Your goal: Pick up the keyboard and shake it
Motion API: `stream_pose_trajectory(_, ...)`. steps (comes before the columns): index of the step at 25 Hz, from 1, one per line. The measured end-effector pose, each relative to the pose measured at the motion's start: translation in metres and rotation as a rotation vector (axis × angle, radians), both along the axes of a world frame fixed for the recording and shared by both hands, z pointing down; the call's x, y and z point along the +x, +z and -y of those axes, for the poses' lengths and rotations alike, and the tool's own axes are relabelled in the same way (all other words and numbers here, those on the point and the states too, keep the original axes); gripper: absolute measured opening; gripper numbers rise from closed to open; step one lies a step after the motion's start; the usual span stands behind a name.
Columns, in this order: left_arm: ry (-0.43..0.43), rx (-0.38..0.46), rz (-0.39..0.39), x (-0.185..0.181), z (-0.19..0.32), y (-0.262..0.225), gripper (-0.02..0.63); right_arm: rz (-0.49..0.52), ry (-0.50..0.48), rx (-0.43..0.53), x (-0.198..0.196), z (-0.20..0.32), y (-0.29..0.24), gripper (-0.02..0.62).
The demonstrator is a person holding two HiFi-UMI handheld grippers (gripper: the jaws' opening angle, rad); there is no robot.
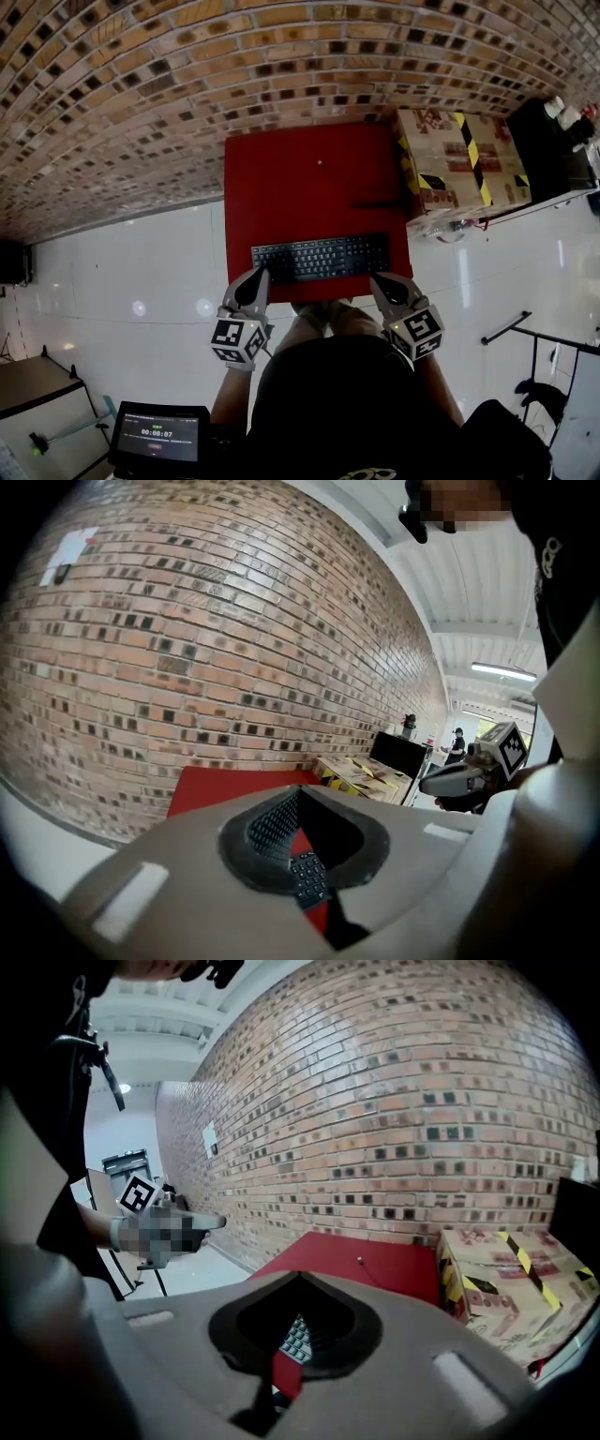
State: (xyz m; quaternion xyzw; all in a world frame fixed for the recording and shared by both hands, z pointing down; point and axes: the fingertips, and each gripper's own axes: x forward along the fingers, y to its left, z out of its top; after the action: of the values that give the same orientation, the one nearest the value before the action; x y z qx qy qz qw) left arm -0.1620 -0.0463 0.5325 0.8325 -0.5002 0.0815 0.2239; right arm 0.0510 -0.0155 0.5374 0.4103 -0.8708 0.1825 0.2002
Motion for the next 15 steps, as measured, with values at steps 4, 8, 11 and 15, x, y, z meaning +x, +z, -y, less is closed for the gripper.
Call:
stream_pose_trajectory(4,-0.028,-0.021,0.016,0.010,-0.002,0.004,0.015,0.018,-0.009,0.000,0.016,0.003,0.003,-0.008)
stream_pose_trajectory(8,-0.080,-0.036,0.028,0.021,-0.003,0.006,0.015,0.034,-0.019,-0.034,0.039,0.004,0.016,-0.008)
stream_pose_trajectory(11,-0.112,-0.053,0.040,0.028,-0.009,0.008,0.015,0.046,-0.034,-0.052,0.057,0.007,0.024,-0.008)
stream_pose_trajectory(15,-0.112,-0.105,0.032,0.036,-0.020,0.021,0.015,0.046,-0.054,-0.093,0.075,0.013,0.043,-0.008)
